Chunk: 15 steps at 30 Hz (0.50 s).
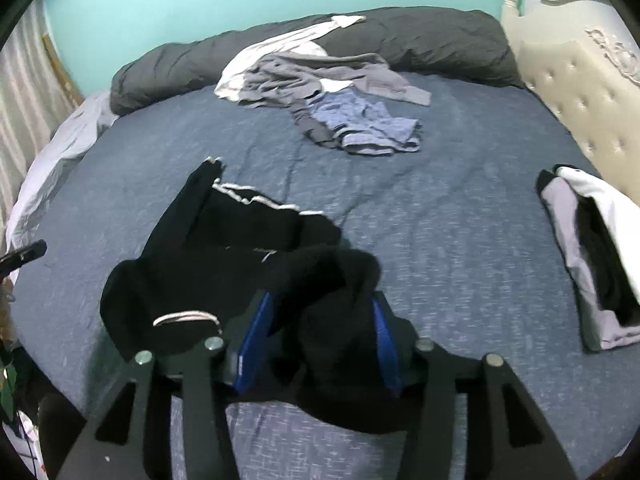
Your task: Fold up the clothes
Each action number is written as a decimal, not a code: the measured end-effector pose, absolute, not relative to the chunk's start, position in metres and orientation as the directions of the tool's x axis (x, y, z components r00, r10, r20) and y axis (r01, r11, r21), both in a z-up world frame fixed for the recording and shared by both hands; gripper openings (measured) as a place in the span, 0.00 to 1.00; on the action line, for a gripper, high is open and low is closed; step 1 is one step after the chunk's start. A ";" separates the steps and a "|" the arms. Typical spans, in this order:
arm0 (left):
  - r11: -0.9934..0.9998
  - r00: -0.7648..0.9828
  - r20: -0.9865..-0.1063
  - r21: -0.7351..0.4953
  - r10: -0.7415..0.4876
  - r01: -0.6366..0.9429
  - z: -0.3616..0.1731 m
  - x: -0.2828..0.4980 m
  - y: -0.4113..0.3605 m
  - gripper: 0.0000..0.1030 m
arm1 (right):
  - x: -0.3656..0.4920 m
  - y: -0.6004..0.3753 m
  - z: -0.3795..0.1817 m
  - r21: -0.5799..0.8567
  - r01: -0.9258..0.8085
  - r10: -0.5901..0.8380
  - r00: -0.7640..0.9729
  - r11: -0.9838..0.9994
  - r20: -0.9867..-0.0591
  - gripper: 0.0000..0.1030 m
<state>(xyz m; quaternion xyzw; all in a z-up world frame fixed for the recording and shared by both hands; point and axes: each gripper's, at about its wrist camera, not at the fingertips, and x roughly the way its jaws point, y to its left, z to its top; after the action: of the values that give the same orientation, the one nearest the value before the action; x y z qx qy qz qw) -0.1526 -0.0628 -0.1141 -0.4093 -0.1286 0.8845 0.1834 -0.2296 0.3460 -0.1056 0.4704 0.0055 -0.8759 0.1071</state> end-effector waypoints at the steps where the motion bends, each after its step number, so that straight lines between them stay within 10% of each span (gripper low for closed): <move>1: -0.901 -0.597 -0.678 -0.375 0.428 -0.220 -0.114 -0.152 -0.062 0.00 | -0.230 0.343 -0.107 0.086 0.198 -0.181 -0.534 -0.976 -0.826 0.49; 15: -0.906 -0.604 -0.680 -0.368 0.417 -0.212 -0.121 -0.151 -0.067 0.01 | -0.222 0.300 -0.094 0.002 0.283 -0.177 -0.593 -0.959 -0.785 0.49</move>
<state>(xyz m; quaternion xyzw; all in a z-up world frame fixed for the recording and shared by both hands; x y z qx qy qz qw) -0.1514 -0.0672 -0.1209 -0.4084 -0.1257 0.8866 0.1773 -0.2223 0.3004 -0.0944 0.4320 0.0616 -0.8905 0.1292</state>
